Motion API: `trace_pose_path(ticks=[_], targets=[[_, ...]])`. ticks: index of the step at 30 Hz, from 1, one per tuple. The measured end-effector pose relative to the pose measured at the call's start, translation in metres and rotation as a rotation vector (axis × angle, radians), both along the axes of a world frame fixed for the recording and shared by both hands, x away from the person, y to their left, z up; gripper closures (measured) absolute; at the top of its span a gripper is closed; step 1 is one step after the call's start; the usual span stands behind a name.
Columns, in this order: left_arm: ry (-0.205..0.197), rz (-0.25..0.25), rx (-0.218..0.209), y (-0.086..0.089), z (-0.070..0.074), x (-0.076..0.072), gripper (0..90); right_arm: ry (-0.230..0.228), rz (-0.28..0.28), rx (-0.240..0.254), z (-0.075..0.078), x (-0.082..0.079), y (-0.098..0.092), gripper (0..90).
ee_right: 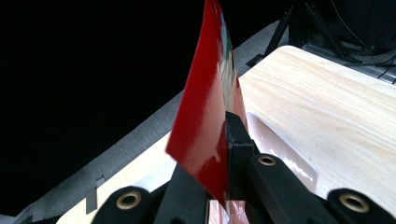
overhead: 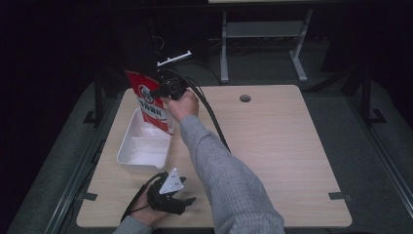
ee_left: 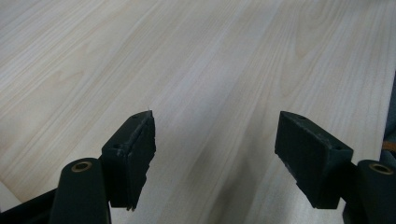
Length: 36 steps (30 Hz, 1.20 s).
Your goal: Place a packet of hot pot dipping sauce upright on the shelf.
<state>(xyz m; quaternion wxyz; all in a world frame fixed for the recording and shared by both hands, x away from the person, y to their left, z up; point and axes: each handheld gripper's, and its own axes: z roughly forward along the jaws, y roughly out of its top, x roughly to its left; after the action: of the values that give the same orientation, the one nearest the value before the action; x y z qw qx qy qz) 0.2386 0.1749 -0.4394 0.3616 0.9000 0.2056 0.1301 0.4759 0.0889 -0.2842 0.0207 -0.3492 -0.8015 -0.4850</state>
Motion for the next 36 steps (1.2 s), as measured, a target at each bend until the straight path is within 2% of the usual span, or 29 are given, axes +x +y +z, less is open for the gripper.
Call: trace_pose_path(ticks=[20,23,27,31,36], targets=[[-0.007,0.001,-0.001,0.001,0.001,0.000,28.0,0.017,0.006,0.000,-0.021,0.003,0.011,88.4],[-0.008,0.001,0.001,0.001,0.001,0.000,28.0,0.016,0.012,-0.022,-0.025,0.003,0.014,88.3],[-0.008,0.001,0.002,0.001,0.001,0.000,28.0,0.025,0.006,-0.020,-0.028,0.004,0.011,88.0],[-0.010,0.000,0.004,0.001,0.000,0.000,28.0,0.028,0.017,-0.040,-0.029,0.004,0.007,87.5],[-0.010,0.001,0.006,0.001,0.001,0.000,28.0,0.021,0.043,-0.086,-0.028,0.001,0.006,84.0]])
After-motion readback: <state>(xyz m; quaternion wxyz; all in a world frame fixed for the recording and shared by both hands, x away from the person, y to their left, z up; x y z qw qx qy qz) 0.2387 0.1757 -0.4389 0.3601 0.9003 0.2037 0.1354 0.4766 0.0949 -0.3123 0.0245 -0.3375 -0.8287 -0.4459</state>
